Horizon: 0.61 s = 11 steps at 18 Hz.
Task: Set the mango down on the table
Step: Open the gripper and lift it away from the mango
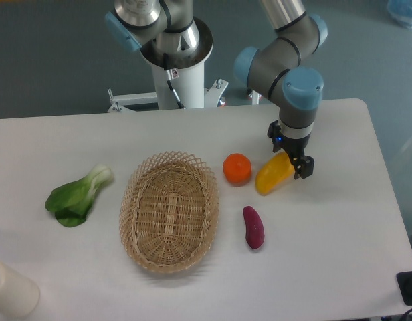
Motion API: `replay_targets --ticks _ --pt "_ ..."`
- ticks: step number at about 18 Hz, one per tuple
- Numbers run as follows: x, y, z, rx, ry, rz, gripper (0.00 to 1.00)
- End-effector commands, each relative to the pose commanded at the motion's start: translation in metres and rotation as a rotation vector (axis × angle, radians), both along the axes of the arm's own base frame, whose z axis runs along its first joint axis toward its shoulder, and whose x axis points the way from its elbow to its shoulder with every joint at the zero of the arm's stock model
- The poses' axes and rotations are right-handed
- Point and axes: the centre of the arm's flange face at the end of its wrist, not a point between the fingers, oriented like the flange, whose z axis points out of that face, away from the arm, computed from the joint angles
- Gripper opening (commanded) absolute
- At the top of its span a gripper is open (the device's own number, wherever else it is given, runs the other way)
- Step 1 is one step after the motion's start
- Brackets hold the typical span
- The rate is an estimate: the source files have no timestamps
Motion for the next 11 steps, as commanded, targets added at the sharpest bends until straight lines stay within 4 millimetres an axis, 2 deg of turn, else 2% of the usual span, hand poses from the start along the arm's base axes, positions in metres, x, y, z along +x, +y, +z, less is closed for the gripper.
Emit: replay_targets --ticks 4,11 --pt "-0.038 0.036 0.032 0.012 -0.018 0.087 1.0" --pt "-0.076 0.061 0.053 0.004 -0.06 0.158 1.0"
